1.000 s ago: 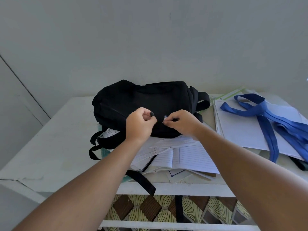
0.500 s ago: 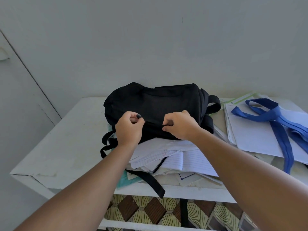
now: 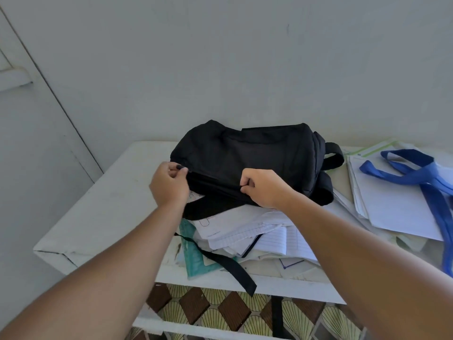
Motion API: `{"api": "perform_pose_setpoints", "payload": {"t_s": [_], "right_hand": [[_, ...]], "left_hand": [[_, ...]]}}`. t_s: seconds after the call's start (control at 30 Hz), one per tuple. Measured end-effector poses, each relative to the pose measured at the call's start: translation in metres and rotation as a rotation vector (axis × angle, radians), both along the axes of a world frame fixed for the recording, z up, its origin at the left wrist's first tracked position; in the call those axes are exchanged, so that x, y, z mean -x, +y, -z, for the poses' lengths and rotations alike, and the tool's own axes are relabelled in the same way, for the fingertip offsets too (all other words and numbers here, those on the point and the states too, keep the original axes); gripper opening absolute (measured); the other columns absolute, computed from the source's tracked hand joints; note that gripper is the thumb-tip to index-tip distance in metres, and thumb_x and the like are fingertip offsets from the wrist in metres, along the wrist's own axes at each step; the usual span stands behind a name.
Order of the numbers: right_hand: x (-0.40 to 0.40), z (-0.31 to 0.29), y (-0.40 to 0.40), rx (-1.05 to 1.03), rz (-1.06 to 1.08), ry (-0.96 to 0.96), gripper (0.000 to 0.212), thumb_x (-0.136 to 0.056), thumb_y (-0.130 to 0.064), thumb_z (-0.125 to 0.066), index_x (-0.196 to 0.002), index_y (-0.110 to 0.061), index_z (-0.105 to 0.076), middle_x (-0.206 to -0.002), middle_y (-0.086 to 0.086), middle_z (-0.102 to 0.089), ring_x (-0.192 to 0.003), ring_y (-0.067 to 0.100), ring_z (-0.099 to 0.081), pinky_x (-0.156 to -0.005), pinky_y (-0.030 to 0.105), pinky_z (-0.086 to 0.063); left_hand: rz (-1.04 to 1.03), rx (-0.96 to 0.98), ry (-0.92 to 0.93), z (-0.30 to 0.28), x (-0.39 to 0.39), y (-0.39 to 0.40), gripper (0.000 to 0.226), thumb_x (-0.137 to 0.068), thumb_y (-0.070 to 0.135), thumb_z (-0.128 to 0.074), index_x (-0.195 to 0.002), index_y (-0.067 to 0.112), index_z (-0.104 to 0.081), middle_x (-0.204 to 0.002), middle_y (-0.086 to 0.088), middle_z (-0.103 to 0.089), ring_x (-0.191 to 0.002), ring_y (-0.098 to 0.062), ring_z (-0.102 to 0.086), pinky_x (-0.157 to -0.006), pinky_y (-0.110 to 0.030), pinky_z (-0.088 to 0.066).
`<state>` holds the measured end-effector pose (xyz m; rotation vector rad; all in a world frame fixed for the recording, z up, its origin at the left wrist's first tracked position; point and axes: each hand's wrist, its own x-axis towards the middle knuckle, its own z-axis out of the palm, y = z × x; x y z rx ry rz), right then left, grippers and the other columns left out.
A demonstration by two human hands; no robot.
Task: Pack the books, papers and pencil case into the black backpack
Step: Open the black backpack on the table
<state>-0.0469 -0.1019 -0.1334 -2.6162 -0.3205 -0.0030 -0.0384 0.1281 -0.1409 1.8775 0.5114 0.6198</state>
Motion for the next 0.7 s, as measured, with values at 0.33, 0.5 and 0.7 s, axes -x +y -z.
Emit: {"api": "perform_pose_setpoints", "payload": {"t_s": [0.33, 0.5, 0.7], "right_hand": [[0.001, -0.018, 0.003, 0.015, 0.102, 0.015, 0.021, -0.099, -0.038, -0.066, -0.093, -0.019, -0.068, -0.085, -0.005, -0.066, -0.082, 0.016, -0.063, -0.081, 0.039, -0.059], [-0.003, -0.042, -0.025, 0.091, 0.379, -0.258, 0.024, -0.104, -0.043, -0.056, -0.098, -0.021, -0.063, -0.105, 0.002, -0.058, -0.099, 0.025, -0.057, -0.073, 0.039, -0.051], [0.005, -0.038, -0.070, 0.252, 0.631, -0.027, 0.030, -0.098, -0.029, -0.057, -0.126, -0.023, -0.047, -0.143, 0.019, -0.030, -0.124, 0.043, -0.040, -0.090, 0.049, -0.044]], "left_hand": [[0.093, -0.248, 0.010, -0.006, -0.001, 0.000, 0.026, -0.089, 0.027, -0.069, -0.112, 0.020, -0.060, -0.106, 0.000, -0.064, -0.098, -0.022, -0.063, -0.084, -0.039, -0.052], [0.495, -0.671, 0.341, -0.012, 0.026, -0.059, 0.048, -0.090, 0.064, -0.059, -0.082, 0.017, -0.051, -0.077, 0.001, -0.059, -0.071, -0.021, -0.058, -0.064, -0.035, -0.049], [0.576, -0.777, 0.449, -0.014, 0.028, -0.097, 0.064, -0.096, 0.066, -0.049, -0.060, 0.013, -0.045, -0.054, -0.002, -0.052, -0.049, -0.021, -0.050, -0.047, -0.030, -0.040]]}}
